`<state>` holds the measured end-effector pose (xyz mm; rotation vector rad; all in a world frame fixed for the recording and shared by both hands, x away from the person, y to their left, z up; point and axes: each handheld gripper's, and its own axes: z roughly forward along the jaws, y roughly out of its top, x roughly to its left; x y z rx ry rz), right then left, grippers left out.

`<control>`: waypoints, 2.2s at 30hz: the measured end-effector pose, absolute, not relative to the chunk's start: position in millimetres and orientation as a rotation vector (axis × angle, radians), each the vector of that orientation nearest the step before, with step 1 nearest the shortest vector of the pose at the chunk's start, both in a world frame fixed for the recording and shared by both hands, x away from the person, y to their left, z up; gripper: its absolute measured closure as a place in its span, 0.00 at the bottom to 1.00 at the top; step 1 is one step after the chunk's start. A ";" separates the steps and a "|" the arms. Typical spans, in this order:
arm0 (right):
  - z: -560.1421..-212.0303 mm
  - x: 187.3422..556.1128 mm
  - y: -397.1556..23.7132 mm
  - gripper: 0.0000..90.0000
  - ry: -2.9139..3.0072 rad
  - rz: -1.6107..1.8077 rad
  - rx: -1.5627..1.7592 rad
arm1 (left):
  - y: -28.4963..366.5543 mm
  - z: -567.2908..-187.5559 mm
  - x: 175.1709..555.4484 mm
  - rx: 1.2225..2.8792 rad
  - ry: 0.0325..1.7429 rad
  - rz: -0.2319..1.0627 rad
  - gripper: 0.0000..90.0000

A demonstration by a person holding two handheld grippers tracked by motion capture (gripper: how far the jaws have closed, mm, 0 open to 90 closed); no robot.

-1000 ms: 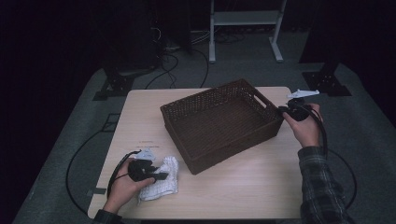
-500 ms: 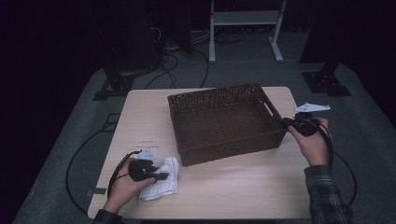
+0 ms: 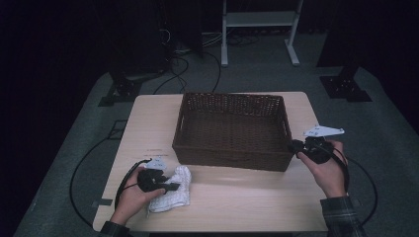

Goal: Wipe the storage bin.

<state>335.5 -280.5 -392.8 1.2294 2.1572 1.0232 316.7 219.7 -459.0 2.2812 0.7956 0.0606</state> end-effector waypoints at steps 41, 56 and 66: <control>-400.0 316.3 -225.6 0.83 2.480 1.199 0.846 | 219.1 -458.6 316.9 2.285 0.783 0.052 0.78; -402.4 299.3 -208.0 0.91 2.538 1.233 0.817 | 219.9 -456.2 316.7 2.264 0.791 0.075 0.78; -406.2 295.5 -204.9 0.89 2.511 1.194 0.884 | 225.4 -443.2 321.4 2.196 0.808 0.112 0.78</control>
